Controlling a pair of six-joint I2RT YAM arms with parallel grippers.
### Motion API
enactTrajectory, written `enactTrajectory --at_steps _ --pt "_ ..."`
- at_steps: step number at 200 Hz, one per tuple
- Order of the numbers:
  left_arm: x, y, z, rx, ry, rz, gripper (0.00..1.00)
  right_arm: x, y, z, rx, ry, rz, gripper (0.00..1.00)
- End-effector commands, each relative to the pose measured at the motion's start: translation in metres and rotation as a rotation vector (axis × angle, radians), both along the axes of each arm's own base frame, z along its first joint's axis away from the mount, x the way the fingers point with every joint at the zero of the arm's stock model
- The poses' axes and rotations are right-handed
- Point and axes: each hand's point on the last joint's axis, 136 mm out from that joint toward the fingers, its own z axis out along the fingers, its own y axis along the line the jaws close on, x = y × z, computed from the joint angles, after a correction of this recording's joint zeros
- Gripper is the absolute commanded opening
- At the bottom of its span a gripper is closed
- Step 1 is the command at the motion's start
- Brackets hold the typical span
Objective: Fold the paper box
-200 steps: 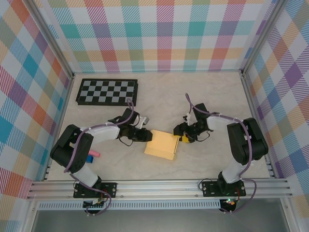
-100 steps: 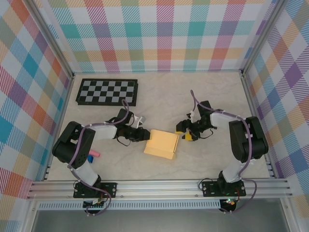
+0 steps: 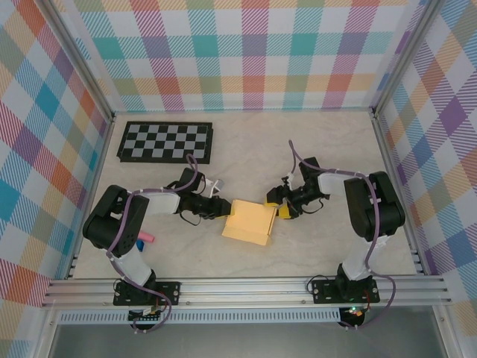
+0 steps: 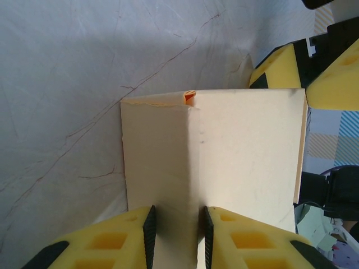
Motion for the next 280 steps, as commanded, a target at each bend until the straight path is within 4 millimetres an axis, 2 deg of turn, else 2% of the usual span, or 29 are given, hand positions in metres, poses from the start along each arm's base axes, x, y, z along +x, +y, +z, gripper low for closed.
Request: enactTrajectory --at_steps 1,44,64,112,140,160,168,179,190,196,200,212,225,258,280 --pt "-0.015 0.028 -0.049 0.173 0.112 0.075 0.28 -0.019 0.016 -0.007 0.066 0.067 0.039 0.70" --pt "-0.014 0.028 -0.049 0.168 0.118 0.085 0.28 -0.023 0.025 0.003 0.108 0.059 0.043 0.67" --pt "-0.010 0.027 -0.043 0.158 0.107 0.099 0.29 -0.022 0.028 0.012 0.132 0.066 0.036 0.61" --pt "0.005 0.021 -0.014 0.123 0.049 0.120 0.33 -0.015 0.032 0.029 0.151 0.090 -0.018 0.47" --pt "0.016 0.023 0.008 0.119 -0.009 0.134 0.41 -0.009 0.034 0.041 0.166 0.115 -0.048 0.43" --pt "0.035 0.035 0.041 0.098 -0.132 0.182 0.53 -0.007 0.034 0.049 0.154 0.145 -0.067 0.44" --pt "0.044 0.040 0.064 0.071 -0.232 0.190 0.62 -0.006 0.033 0.052 0.150 0.157 -0.075 0.44" --pt "0.051 0.042 0.108 0.031 -0.459 0.165 0.69 -0.003 0.031 0.059 0.155 0.174 -0.093 0.43" --pt "0.049 0.045 0.153 0.010 -0.722 0.124 0.78 0.002 0.029 0.066 0.161 0.201 -0.121 0.42" --pt "0.045 0.048 0.173 0.007 -0.856 0.109 0.88 0.004 0.028 0.070 0.165 0.216 -0.138 0.41" --pt "0.041 0.050 0.184 0.010 -0.937 0.096 0.99 0.005 0.028 0.073 0.166 0.233 -0.150 0.41" --pt "0.027 0.049 0.208 0.010 -1.164 0.026 1.00 0.007 0.025 0.079 0.160 0.291 -0.185 0.40" --pt "0.010 0.042 0.213 0.025 -1.300 -0.112 1.00 0.009 0.023 0.086 0.154 0.360 -0.217 0.39" --pt "-0.027 0.018 0.190 0.061 -1.431 -0.500 1.00 0.012 0.016 0.098 0.162 0.516 -0.295 0.37" --pt "-0.027 0.003 0.185 0.128 -1.517 -0.596 1.00 0.015 0.012 0.106 0.162 0.543 -0.329 0.37"
